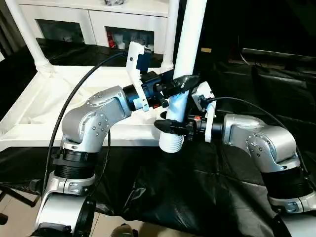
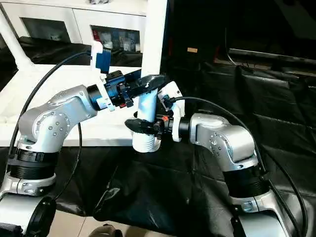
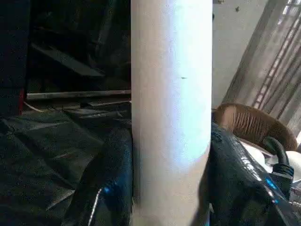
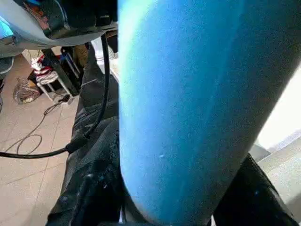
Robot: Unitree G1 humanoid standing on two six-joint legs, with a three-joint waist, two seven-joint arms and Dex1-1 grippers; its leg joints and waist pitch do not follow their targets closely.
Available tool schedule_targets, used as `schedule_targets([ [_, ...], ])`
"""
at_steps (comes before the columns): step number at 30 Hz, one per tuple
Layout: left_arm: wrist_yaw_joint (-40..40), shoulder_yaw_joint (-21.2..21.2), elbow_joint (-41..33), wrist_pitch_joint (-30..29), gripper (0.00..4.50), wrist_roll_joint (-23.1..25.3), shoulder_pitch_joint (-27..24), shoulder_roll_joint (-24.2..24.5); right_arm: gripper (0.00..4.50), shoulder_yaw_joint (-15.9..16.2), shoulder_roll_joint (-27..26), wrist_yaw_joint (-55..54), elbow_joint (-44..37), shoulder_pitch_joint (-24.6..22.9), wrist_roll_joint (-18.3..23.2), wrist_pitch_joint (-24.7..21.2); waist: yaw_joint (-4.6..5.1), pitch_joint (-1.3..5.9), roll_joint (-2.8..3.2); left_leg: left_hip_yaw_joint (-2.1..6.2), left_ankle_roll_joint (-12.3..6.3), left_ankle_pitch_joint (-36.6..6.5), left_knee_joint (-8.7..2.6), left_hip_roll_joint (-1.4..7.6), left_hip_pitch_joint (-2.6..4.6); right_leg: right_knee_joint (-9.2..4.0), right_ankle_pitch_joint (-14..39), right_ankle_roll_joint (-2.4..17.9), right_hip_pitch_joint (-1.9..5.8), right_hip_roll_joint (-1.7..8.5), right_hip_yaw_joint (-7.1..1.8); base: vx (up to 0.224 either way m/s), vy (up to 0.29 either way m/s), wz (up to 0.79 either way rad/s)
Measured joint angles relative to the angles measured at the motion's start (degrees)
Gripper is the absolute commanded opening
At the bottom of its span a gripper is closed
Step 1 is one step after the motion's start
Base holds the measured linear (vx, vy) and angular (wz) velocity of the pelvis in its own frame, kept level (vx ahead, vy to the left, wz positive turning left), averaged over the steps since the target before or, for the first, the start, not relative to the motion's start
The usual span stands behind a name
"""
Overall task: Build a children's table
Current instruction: Pick table leg
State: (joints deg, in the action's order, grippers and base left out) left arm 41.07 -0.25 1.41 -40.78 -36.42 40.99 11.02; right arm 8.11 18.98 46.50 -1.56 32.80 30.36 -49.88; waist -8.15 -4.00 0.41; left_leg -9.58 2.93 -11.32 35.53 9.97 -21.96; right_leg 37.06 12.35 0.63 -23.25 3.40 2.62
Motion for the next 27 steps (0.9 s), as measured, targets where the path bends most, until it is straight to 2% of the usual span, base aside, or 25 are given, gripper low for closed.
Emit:
schedule_targets([
  [7,-0.02,0.01,0.17,0.00,1.84,0.08,0.00,0.02,1.90,-0.28,-0.42,-0.35,0.54,0.03,0.51,-0.50,0.00,0.06,-0.22,0.00,0.00,0.01,0.01,0.00,0.00,0.01,-0.01,0.00,0.00,0.00,0.00,0.000,0.000,0.00],
  [18,-0.77,0.18,0.84,0.08,1.84,0.18,0.03,-0.26,1.88,-0.58,-0.83,-1.02,0.70,0.05,0.68,-1.20,0.00,0.09,-0.45,0.00,0.02,0.03,0.03,0.00,0.00,0.01,-0.08,0.01,0.00,0.00,0.00,0.000,0.000,0.00],
  [19,-1.10,0.40,1.06,0.09,2.40,0.13,0.09,-0.44,1.88,-0.76,-1.00,-1.36,0.71,0.02,0.60,-1.18,0.00,0.09,-0.45,0.00,0.04,0.03,0.03,0.00,0.00,0.01,-0.10,0.02,0.00,0.00,0.00,0.000,0.000,0.00],
  [20,-1.35,0.63,1.19,0.16,2.54,0.07,0.11,-0.46,1.88,-0.90,-1.35,-1.92,0.71,-0.05,0.54,-1.01,0.00,0.09,-0.45,0.00,0.06,0.05,0.03,0.00,0.00,0.01,-0.11,0.02,0.00,0.00,0.00,0.000,0.000,0.00],
  [22,-1.87,1.26,1.24,0.47,2.54,0.05,0.11,-0.52,1.88,-1.27,-2.34,-3.93,0.79,-0.17,0.37,-0.77,0.07,0.09,-0.46,0.00,0.11,0.07,0.03,0.01,0.01,0.01,-0.16,0.02,0.00,0.00,0.01,0.000,0.000,0.00],
  [27,-2.10,4.53,1.08,5.27,2.86,0.04,0.19,-0.90,1.88,-3.81,-3.25,-7.70,3.06,-1.45,-0.27,-0.77,0.01,0.07,-0.48,0.00,0.40,0.21,0.03,0.01,-0.01,-0.03,-0.32,0.02,0.00,0.00,0.01,0.000,0.000,0.00],
])
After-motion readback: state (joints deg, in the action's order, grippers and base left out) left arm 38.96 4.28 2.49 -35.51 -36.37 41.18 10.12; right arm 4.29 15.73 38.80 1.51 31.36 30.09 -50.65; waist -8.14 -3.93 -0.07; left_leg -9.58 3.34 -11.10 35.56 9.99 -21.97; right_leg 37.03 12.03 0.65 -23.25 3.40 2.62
